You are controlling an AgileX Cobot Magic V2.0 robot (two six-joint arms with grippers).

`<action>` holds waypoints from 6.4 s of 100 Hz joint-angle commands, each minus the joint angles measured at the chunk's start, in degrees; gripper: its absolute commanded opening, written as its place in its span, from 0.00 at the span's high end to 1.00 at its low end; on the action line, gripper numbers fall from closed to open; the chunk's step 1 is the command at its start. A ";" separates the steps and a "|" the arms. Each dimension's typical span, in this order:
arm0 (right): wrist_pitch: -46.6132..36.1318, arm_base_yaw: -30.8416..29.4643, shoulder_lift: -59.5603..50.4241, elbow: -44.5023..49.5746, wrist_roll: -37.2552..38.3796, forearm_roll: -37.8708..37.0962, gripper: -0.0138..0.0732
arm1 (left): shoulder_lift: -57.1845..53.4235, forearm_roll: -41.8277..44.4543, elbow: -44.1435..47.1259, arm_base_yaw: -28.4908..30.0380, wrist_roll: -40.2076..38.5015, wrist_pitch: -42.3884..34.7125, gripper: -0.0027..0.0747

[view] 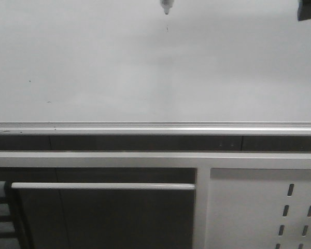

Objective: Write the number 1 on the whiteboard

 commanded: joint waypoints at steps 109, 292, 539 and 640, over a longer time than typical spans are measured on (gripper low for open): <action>-5.20 0.27 2.46 -6.19 -0.64 2.72 0.92 | 0.70 -0.31 -1.38 -0.39 -0.08 -4.74 0.99; -5.86 0.27 9.87 -5.86 4.80 6.41 0.92 | 0.70 -0.32 -1.38 -0.39 -0.08 -4.16 0.99; -20.17 20.89 -7.32 9.08 46.17 13.28 0.92 | 8.07 -42.09 2.73 -0.39 39.09 -13.47 0.99; -23.37 20.89 -4.99 9.08 50.20 13.28 0.92 | 54.65 -110.89 4.12 -0.39 129.60 16.51 0.94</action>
